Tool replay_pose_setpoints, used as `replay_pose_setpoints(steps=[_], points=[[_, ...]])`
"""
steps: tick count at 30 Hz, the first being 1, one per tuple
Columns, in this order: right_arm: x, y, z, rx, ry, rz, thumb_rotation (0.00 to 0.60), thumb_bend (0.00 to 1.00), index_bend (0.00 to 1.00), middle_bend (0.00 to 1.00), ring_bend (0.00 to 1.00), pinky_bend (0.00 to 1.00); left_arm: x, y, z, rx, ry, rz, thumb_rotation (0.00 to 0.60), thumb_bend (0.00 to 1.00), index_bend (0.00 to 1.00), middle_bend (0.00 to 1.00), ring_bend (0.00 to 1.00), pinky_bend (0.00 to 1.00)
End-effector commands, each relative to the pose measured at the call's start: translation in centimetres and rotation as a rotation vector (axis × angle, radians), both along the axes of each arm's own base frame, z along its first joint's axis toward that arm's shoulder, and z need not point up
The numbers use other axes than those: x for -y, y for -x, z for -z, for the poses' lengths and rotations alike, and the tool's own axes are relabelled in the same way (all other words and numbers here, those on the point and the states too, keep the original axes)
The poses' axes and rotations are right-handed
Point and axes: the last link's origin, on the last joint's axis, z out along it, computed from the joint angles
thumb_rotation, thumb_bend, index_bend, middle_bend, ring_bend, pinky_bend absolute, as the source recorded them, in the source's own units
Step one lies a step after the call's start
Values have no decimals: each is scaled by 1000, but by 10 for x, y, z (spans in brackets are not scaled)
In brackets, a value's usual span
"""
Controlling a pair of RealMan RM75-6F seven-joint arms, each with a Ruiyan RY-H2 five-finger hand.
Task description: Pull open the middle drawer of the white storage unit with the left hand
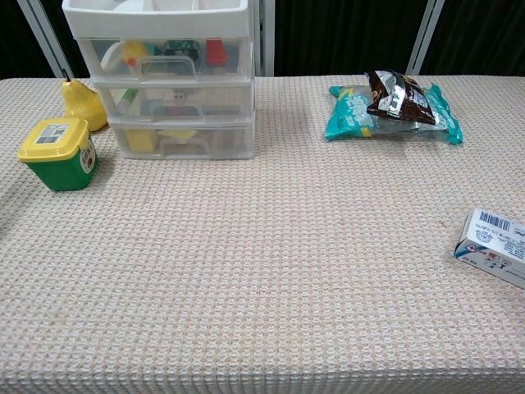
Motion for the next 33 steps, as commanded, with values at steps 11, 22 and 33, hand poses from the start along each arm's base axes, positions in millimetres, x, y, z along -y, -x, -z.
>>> replay_pose_setpoints(steps=[11, 22, 33], points=[[-5, -8, -11, -11, 5, -39, 600, 278, 0, 0, 0, 0, -68, -100, 88, 633, 331, 136, 600, 309, 252, 699, 886, 1000], [-7, -12, -10, -12, 2, -47, 600, 278, 0, 0, 0, 0, -94, -129, 163, 940, 477, -44, 600, 471, 148, 861, 1000, 1000], [-8, -12, -9, -15, 3, -39, 600, 278, 0, 0, 0, 0, -108, -136, 195, 1209, 431, -183, 600, 486, 110, 888, 1000, 1000]])
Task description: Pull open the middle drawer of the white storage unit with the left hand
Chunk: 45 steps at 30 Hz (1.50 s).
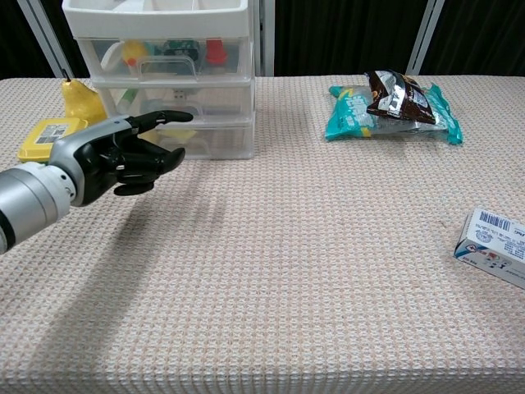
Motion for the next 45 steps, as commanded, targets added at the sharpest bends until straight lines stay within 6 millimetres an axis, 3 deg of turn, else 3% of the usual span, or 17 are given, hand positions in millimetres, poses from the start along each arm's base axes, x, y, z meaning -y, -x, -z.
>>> replay_pose_setpoints(steps=[1, 25, 31, 36, 45], points=[[0, 0, 0, 0, 0, 2, 600, 278, 0, 0, 0, 0, -6, -1, 8, 66, 2, -58, 600, 486, 109, 888, 1000, 1000], [-4, 3, -4, -9, 13, 25, 600, 278, 0, 0, 0, 0, -28, -11, 26, 208, -17, -135, 600, 486, 143, 892, 1000, 1000], [-5, 4, -5, -10, 18, 31, 600, 277, 0, 0, 0, 0, -33, -11, 28, 260, -8, -169, 600, 492, 216, 893, 1000, 1000], [-6, 4, -5, -10, 17, 32, 600, 277, 0, 0, 0, 0, -37, -9, 28, 278, -18, -195, 600, 496, 337, 893, 1000, 1000], [-6, 3, -3, -10, 11, 29, 600, 278, 0, 0, 0, 0, -29, -4, 27, 285, -24, -207, 600, 497, 433, 893, 1000, 1000]])
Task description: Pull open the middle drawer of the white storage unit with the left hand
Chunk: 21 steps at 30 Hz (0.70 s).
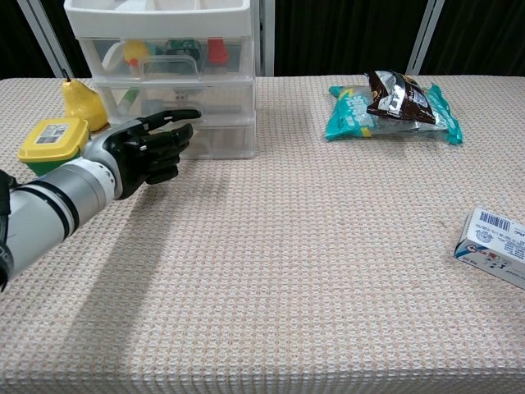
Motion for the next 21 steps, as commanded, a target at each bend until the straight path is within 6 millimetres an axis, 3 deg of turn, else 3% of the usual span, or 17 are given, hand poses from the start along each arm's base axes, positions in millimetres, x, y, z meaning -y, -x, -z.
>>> replay_pose_setpoints(steps=[1, 9, 11, 15, 21], points=[[0, 0, 1, 0, -2, -1, 600, 278, 0, 0, 0, 0, 3, 1, 0, 3, -1, -1, 600, 497, 434, 893, 1000, 1000], [-2, -1, 2, 0, -8, -5, 600, 279, 0, 0, 0, 0, 20, 5, -2, 8, -8, 3, 600, 497, 429, 893, 1000, 1000], [-2, -1, 2, 1, -9, -6, 600, 279, 0, 0, 0, 0, 24, 6, -2, 3, 1, 8, 600, 496, 382, 891, 1000, 1000], [-3, -2, 2, 4, -10, -13, 600, 279, 0, 0, 0, 0, 35, 9, -5, -8, 11, 19, 600, 489, 133, 874, 1000, 1000], [-4, 0, 0, 8, -6, -12, 600, 278, 0, 0, 0, 0, 56, 15, -24, -163, -84, 95, 600, 489, 131, 864, 1000, 1000]])
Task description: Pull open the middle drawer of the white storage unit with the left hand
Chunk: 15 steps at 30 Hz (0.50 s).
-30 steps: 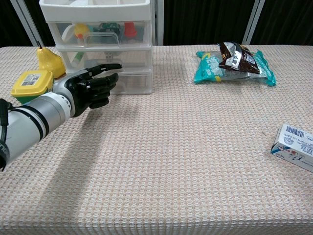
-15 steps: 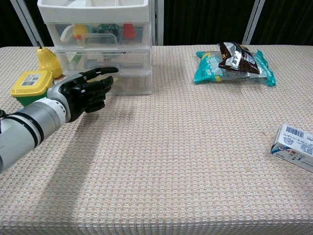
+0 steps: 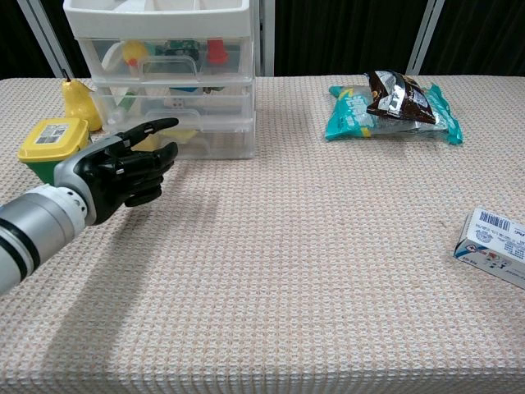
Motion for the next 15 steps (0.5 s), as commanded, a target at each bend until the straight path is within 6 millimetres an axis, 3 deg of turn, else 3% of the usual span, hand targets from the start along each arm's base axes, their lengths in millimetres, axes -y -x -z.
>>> replay_pose_setpoints(steps=[1, 6, 10, 15], points=[[0, 1, -1, 1, 0, 3, 600, 279, 0, 0, 0, 0, 15, 6, -18, -180, -99, 95, 600, 488, 146, 864, 1000, 1000], [1, 3, -1, 3, -2, 2, 600, 279, 0, 0, 0, 0, 15, 8, -47, -459, -221, 248, 600, 484, 247, 861, 1000, 1000], [1, 4, -1, 6, -2, 3, 600, 279, 0, 0, 0, 0, 4, 6, -65, -639, -269, 331, 600, 484, 252, 860, 1000, 1000], [1, 7, -2, 8, 0, 8, 600, 279, 0, 0, 0, 0, -13, 2, -70, -790, -275, 384, 600, 484, 238, 858, 1000, 1000]])
